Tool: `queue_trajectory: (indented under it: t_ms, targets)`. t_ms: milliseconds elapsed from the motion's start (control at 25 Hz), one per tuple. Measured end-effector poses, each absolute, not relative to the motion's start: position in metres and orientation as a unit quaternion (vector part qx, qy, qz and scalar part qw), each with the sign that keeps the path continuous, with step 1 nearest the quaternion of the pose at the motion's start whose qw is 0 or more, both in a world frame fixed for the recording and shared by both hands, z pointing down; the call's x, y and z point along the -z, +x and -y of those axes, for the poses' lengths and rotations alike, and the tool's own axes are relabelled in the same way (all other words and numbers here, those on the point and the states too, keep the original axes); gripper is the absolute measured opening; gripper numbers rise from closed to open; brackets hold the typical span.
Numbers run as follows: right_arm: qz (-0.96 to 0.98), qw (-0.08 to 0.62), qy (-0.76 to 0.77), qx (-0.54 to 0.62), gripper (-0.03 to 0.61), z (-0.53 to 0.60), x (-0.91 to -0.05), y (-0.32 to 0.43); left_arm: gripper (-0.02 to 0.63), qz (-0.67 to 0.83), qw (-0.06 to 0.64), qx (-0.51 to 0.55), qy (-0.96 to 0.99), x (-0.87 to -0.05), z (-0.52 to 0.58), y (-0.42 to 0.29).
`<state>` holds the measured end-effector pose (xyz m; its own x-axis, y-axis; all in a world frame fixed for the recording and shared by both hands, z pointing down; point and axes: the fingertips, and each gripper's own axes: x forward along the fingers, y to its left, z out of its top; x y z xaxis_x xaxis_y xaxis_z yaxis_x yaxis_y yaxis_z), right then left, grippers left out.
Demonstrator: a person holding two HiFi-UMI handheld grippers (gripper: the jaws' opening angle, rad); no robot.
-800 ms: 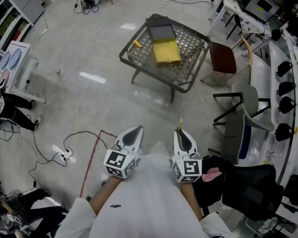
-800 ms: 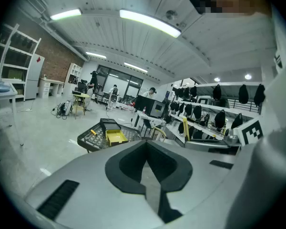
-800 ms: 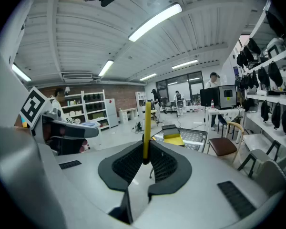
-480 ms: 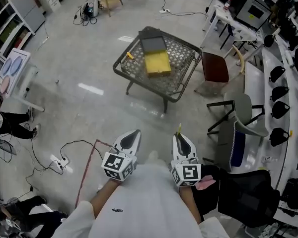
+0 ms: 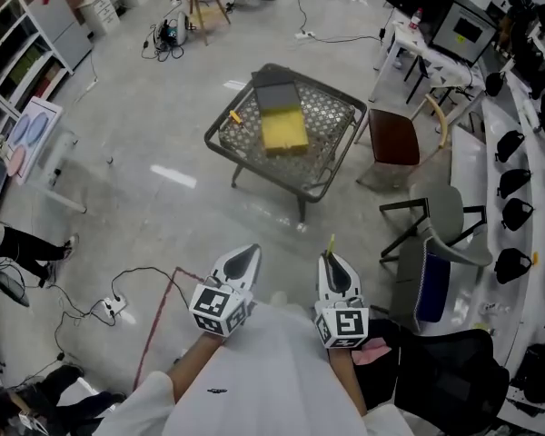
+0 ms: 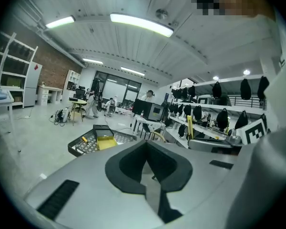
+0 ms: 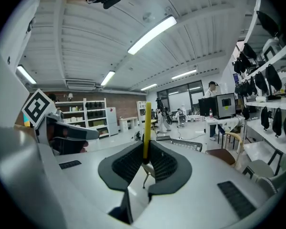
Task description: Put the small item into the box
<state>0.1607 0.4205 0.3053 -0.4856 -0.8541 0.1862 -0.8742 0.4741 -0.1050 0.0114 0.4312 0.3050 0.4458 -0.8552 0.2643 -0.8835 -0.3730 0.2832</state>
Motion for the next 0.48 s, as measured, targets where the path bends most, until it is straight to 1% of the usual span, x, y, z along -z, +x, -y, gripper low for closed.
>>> queue_trajectory:
  t_ms: [480]
  targets:
    - [0.855,0.06,0.501,-0.122,0.038,-0.373,-0.325,0.175,0.002,0.523,0.213,-0.044,0.824,-0.326,-0.386,0.023]
